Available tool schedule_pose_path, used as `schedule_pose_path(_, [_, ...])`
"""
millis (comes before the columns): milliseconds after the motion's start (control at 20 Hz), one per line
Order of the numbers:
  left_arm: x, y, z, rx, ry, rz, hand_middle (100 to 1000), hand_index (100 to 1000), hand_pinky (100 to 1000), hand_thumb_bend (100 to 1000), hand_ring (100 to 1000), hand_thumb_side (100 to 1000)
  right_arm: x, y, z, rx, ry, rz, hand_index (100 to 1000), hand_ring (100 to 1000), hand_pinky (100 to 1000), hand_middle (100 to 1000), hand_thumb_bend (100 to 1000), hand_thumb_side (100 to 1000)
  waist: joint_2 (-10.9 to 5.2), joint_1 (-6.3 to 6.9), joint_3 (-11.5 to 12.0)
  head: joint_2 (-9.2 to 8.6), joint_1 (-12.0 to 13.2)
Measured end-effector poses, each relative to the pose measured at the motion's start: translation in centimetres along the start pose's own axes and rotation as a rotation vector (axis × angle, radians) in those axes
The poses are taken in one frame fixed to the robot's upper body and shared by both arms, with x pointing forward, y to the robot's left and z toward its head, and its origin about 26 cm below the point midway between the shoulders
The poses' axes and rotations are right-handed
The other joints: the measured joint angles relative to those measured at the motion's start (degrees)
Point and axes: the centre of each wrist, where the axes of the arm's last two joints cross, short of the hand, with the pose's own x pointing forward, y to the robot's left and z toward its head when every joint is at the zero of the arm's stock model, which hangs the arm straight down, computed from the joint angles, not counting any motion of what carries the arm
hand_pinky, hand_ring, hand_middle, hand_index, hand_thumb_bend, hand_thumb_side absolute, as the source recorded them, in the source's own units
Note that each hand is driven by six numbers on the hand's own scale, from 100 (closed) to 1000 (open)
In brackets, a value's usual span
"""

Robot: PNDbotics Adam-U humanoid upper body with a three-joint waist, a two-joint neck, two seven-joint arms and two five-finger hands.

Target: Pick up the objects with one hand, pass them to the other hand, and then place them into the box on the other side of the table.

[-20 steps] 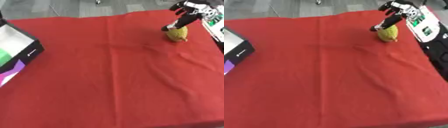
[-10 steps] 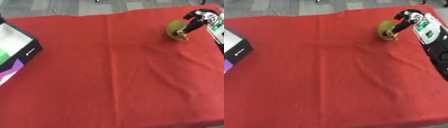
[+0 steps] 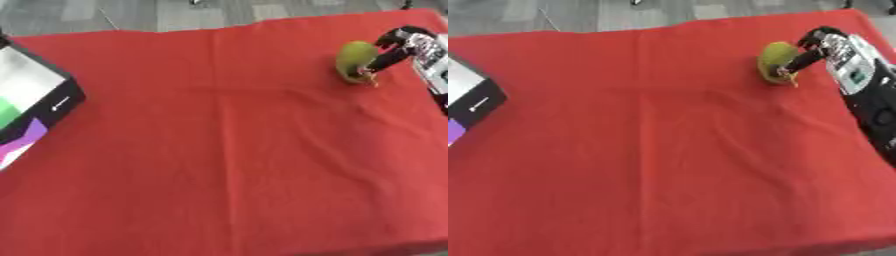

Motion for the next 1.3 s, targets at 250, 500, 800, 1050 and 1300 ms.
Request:
schedule_pose_path(250, [0.0,-0.1,0.0,-0.002,0.001,0.004,738,746,679,753,652,616,0.1,0.7,0.1,-0.014,-0.019,-0.072,585,703,854,509,245,100,0.00,0.00,0.0,0.00,0.0])
schedule_pose_path(500, [0.0,-0.1,0.0,-0.007,0.000,0.005,736,743,680,748,652,618,1.4,0.9,0.8,-0.016,-0.111,-0.143,543,652,841,428,169,100,0.00,0.00,0.0,0.00,0.0])
schedule_pose_path(800, [0.0,-0.1,0.0,-0.008,-0.001,0.001,733,740,680,745,651,616,4.2,-0.8,3.7,-0.057,-0.292,-0.200,558,648,835,447,154,100,0.00,0.00,-0.1,0.00,0.1])
schedule_pose_path(1050, [0.1,-0.1,0.0,-0.005,-0.004,0.001,732,741,680,741,650,614,7.6,-1.8,8.5,-0.095,-0.484,-0.273,564,644,825,464,151,100,0.00,0.00,-0.4,0.00,0.3])
schedule_pose_path(1300, [0.7,0.3,-0.4,0.014,-0.014,0.005,736,742,680,737,651,612,10.3,-0.8,14.0,-0.060,-0.678,-0.379,577,640,817,483,142,100,0.00,0.00,-0.4,0.00,1.0])
